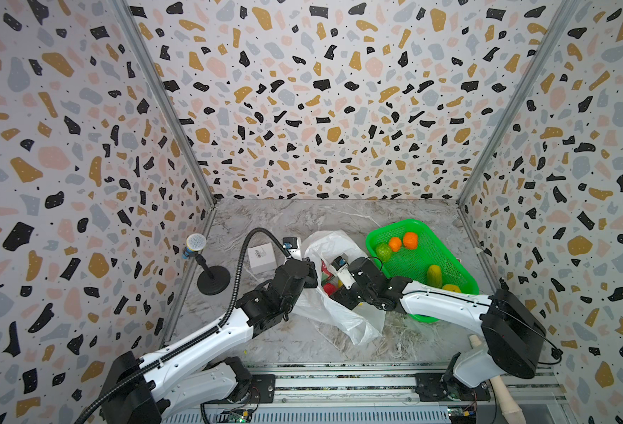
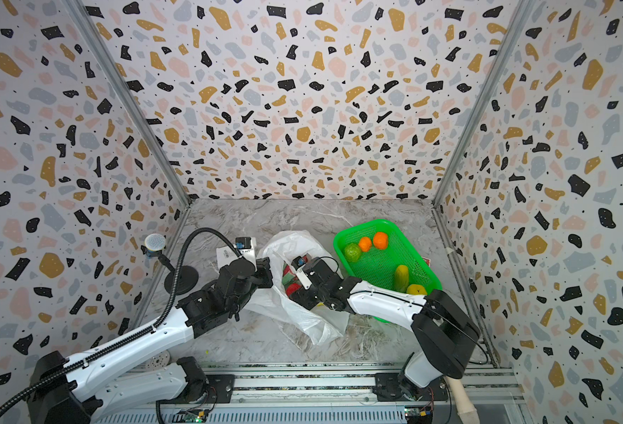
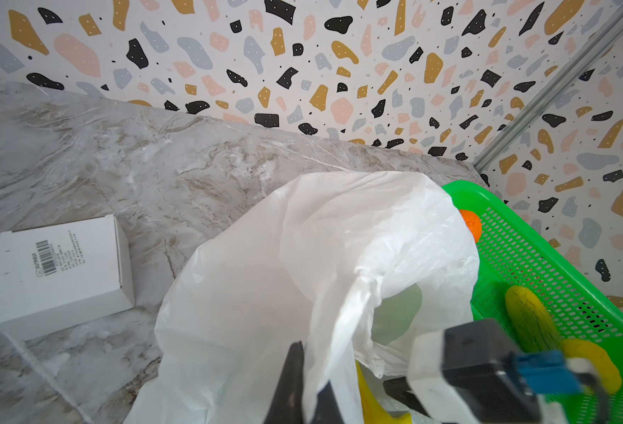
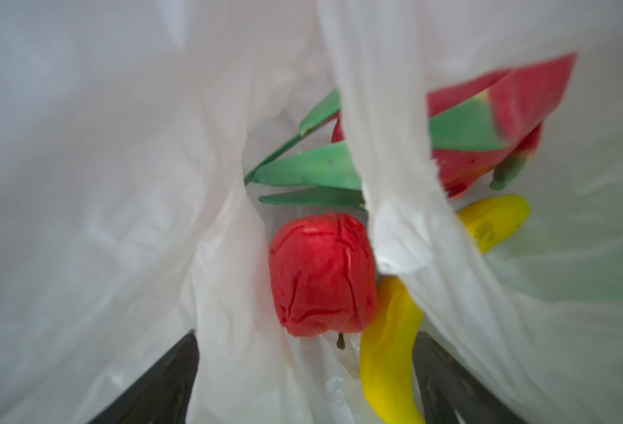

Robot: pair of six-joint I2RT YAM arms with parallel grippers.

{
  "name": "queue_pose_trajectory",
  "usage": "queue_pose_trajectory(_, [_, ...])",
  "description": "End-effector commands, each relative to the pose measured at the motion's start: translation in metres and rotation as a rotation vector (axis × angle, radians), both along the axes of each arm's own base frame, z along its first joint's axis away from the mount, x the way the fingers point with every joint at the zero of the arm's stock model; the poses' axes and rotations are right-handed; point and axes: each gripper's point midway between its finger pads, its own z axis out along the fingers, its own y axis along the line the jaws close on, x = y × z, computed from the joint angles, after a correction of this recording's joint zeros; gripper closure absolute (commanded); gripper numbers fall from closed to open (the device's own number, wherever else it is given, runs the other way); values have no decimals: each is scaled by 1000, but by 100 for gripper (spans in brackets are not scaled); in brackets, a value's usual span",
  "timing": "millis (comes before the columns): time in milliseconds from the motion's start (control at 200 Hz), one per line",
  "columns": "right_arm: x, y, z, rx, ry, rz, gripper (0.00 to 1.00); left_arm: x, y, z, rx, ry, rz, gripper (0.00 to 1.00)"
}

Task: Place the fruits into the plastic bag
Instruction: 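Open the right gripper to release the apple into the bag, then move the right gripper to the basket and grasp the green-yellow cucumber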

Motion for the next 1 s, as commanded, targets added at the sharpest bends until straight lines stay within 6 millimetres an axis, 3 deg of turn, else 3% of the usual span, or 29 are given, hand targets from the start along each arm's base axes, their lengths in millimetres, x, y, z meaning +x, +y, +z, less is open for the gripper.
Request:
queue_pose_trajectory(0, [19, -14, 44, 118, -83, -91, 9, 3, -1, 4, -15, -21, 11, 100])
queue_pose_trajectory(140, [46, -58, 79, 169, -148, -274, 10, 3, -3, 2, -12, -17, 7, 100])
queue_pose_trajectory(265, [72, -114, 85, 172, -147, -480, 12, 4, -6, -1, -10, -11, 1, 100])
queue_pose_trajectory(441, [99, -221, 47, 38, -46, -854, 13, 5, -8, -1, -8, -10, -8, 100])
queue_pose_trajectory(526, [99, -273, 25, -9, 34, -1038, 13, 5, -8, -1, -10, -10, -10, 100])
queue_pose_trajectory(606, [92, -309, 5, 18, 102, -1180, 13, 5, -8, -1, -10, -11, -9, 100])
queue_pose_trajectory(766, [78, -340, -19, 100, 158, -1332, 14, 5, -8, -1, -8, -12, -11, 100])
queue_pose_trajectory(991, [78, -342, -39, 100, 195, -1322, 15, 4, -6, -4, -8, -8, -4, 100])
